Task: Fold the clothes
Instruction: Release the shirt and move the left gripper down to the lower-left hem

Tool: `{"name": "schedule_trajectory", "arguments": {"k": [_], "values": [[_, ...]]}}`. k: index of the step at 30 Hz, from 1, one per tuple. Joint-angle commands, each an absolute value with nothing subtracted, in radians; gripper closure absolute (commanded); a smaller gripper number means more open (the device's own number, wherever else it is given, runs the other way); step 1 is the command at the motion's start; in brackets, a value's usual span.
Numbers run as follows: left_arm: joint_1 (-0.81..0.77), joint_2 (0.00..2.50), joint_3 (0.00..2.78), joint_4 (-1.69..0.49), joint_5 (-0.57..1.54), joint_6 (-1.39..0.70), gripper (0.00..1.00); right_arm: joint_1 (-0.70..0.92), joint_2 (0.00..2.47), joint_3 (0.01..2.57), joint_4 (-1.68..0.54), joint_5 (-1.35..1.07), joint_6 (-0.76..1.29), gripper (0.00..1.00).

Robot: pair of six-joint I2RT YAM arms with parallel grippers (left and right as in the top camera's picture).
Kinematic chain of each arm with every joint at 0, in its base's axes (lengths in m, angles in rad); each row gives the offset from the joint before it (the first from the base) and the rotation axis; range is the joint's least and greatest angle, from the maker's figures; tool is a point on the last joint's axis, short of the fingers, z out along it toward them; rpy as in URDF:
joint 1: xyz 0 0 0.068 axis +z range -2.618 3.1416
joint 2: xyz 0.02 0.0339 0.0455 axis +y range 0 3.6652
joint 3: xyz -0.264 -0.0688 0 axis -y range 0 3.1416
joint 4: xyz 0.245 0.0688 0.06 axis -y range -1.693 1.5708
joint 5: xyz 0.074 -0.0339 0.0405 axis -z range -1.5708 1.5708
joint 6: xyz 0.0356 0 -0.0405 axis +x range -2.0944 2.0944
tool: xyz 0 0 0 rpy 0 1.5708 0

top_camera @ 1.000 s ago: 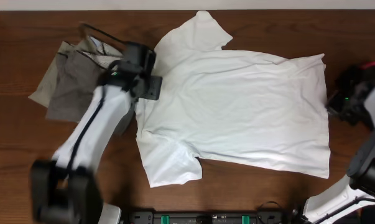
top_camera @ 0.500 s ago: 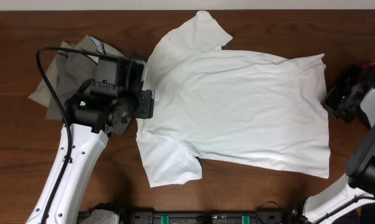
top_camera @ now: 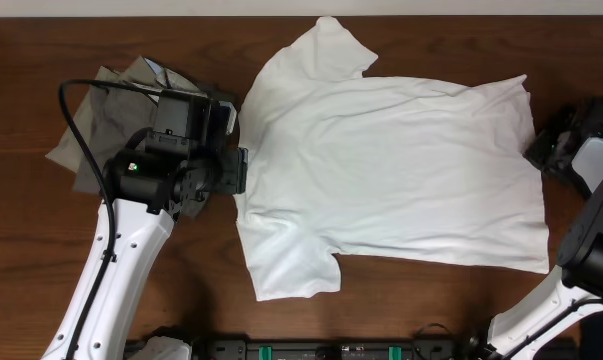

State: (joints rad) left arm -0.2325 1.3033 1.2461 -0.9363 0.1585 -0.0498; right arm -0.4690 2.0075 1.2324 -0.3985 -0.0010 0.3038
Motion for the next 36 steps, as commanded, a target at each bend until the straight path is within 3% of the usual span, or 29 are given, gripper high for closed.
{"name": "schedule_trajectory", "arguments": {"k": [1, 5, 14, 20, 25, 36], "values": [[-0.232, 1.295, 1.255, -0.938, 0.173, -0.059, 0.35, -0.498, 2.087, 1.222, -0.413, 0.020, 0.311, 0.96], [-0.232, 1.295, 1.255, -0.949, 0.173, -0.058, 0.34, -0.520, 2.062, 1.253, -0.416, -0.194, 0.290, 0.74], [-0.232, 1.270, 1.255, -1.116, 0.173, -0.059, 0.31, -0.665, 1.796, 1.261, -0.469, -0.503, 0.291, 0.57], [-0.233, 1.262, 1.224, -1.255, 0.211, -0.175, 0.31, -0.692, 1.598, 1.261, -0.644, -0.517, 0.256, 0.53], [-0.246, 1.261, 1.053, -1.264, 0.333, -0.249, 0.30, -0.690, 1.494, 1.261, -0.784, -0.517, 0.254, 0.41], [-0.282, 1.263, 0.561, -0.861, 0.514, -0.374, 0.23, -0.647, 1.475, 1.260, -0.996, -0.520, 0.193, 0.46]]}}
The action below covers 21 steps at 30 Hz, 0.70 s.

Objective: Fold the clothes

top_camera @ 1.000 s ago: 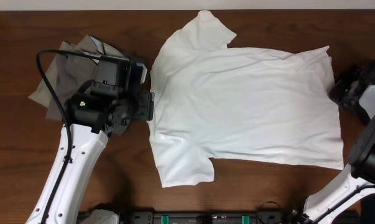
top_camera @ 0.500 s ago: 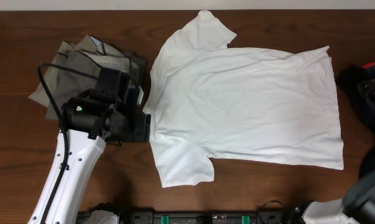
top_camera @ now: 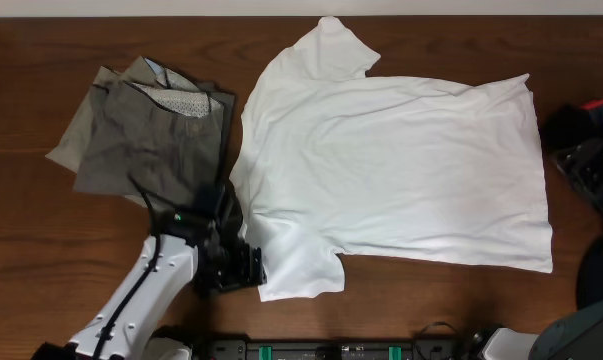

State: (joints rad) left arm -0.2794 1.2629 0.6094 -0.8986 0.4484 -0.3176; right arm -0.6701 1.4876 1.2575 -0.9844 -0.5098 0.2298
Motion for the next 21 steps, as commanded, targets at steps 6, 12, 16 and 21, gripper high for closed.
{"name": "schedule_trajectory", "arguments": {"k": [6, 12, 16, 21], "values": [[-0.282, 1.304, 0.507, -0.763, 0.530, -0.381, 0.23, -0.616, 1.475, 1.259, -1.044, -0.476, 0.193, 0.46], [-0.291, 1.416, 0.507, -0.719, 0.598, -0.408, 0.36, -0.565, 1.475, 1.256, -1.048, -0.426, 0.193, 0.47], [-0.294, 1.492, 0.508, -0.700, 0.622, -0.430, 0.44, -0.548, 1.475, 1.255, -1.048, -0.398, 0.193, 0.49], [-0.294, 1.515, 0.513, -0.697, 0.622, -0.466, 0.55, -0.543, 1.475, 1.254, -1.049, -0.384, 0.193, 0.49]]}}
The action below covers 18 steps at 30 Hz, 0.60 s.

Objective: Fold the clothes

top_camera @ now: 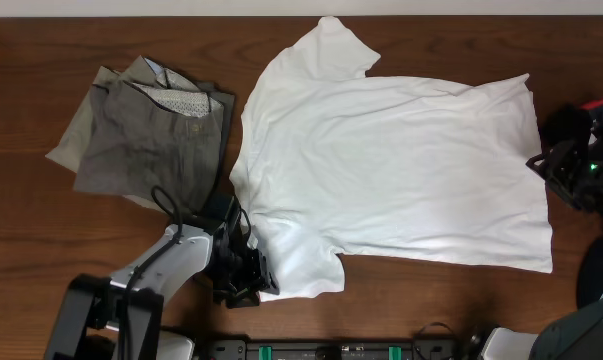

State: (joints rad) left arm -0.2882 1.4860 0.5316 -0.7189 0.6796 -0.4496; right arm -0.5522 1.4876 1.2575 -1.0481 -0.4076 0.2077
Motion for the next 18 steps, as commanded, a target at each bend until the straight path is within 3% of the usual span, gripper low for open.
{"name": "schedule_trajectory", "arguments": {"k": [1, 4, 8, 18], "values": [[-0.294, 1.515, 0.515, -0.697, 0.622, -0.478, 0.57, -0.542, 1.475, 1.254, -1.050, -0.379, 0.193, 0.50], [-0.293, 1.515, 0.527, -0.696, 0.622, -0.496, 0.66, -0.543, 1.475, 1.254, -1.052, -0.362, 0.193, 0.50], [-0.293, 1.515, 0.559, -0.695, 0.619, -0.500, 0.92, -0.543, 1.475, 1.253, -1.051, -0.362, 0.193, 0.50], [-0.294, 1.505, 0.753, -0.764, 0.562, -0.440, 0.94, -0.542, 1.475, 1.220, -1.050, -0.310, 0.196, 0.53]]}}
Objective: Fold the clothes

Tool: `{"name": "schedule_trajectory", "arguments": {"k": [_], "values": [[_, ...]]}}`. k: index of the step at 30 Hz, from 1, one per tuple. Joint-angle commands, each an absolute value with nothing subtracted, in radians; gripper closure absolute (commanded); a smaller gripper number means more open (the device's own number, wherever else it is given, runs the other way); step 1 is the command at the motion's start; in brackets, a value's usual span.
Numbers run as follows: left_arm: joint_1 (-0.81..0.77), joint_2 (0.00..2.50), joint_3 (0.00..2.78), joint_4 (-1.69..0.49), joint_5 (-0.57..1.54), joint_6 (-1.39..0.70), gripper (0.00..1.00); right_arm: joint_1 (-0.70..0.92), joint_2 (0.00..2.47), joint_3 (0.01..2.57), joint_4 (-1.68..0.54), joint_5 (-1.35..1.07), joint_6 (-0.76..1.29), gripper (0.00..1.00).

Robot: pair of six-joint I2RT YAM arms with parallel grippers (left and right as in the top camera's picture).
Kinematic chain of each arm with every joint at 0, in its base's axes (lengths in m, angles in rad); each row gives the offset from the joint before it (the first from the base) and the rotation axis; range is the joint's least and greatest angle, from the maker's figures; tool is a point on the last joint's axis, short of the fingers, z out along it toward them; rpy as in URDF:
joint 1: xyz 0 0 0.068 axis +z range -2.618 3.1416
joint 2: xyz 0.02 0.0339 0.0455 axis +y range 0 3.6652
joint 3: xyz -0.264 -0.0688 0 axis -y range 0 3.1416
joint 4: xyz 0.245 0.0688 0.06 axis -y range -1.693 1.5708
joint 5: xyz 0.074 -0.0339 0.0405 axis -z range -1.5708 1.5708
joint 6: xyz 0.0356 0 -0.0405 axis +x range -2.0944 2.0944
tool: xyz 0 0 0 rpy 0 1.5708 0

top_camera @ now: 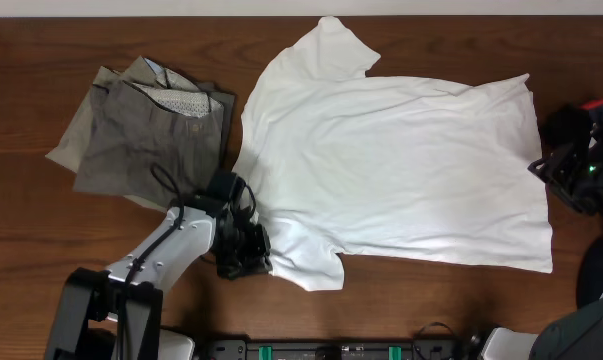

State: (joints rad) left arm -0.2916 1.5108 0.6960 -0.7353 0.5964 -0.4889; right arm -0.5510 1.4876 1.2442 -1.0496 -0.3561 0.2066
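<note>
A white T-shirt (pixel 391 170) lies spread flat on the brown table, collar to the left and hem to the right. One sleeve points to the far edge, the other (pixel 306 262) to the near edge. My left gripper (pixel 253 255) sits at the near sleeve's left corner, which is drawn in and rumpled under it; the fingers look shut on the cloth. My right gripper (pixel 559 170) hovers at the hem's right edge, just beside the cloth; its fingers are too dark to read.
A folded grey garment (pixel 141 130) lies at the left of the table, touching the shirt's collar side. Bare wood shows along the near edge (pixel 431 300) and the far left. Black equipment lines the near table edge.
The near sleeve's outer left corner, which lay flat and pointed toward the near edge, is now pulled in and up under my left gripper. The left gripper has shifted slightly away from the near edge. The right gripper has hardly moved.
At first my left gripper was at the shirt's collar edge beside the grey garment, the right at the hem's far corner. Then the left arm was down at the near sleeve's corner and the right back at the table's edge. Later the right stood beside the hem; now the sleeve corner is gathered.
</note>
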Motion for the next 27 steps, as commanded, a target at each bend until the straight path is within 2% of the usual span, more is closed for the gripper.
{"name": "schedule_trajectory", "arguments": {"k": [1, 4, 11, 18, 27], "values": [[-0.294, 1.500, 0.772, -0.785, 0.541, -0.433, 0.94, -0.542, 1.475, 1.206, -1.048, -0.283, 0.213, 0.51], [-0.294, 1.478, 0.822, -0.834, 0.484, -0.411, 0.94, -0.546, 1.478, 1.145, -1.033, -0.206, 0.301, 0.48], [-0.293, 1.397, 0.834, -0.818, 0.474, -0.383, 0.94, -0.591, 1.480, 0.986, -0.993, -0.126, 0.346, 0.46], [-0.293, 1.285, 0.837, -0.780, 0.474, -0.361, 0.94, -0.649, 1.480, 0.836, -0.896, -0.104, 0.384, 0.51], [-0.293, 1.254, 0.836, -0.807, 0.473, -0.355, 0.94, -0.666, 1.480, 0.773, -0.894, -0.054, 0.393, 0.50]]}}
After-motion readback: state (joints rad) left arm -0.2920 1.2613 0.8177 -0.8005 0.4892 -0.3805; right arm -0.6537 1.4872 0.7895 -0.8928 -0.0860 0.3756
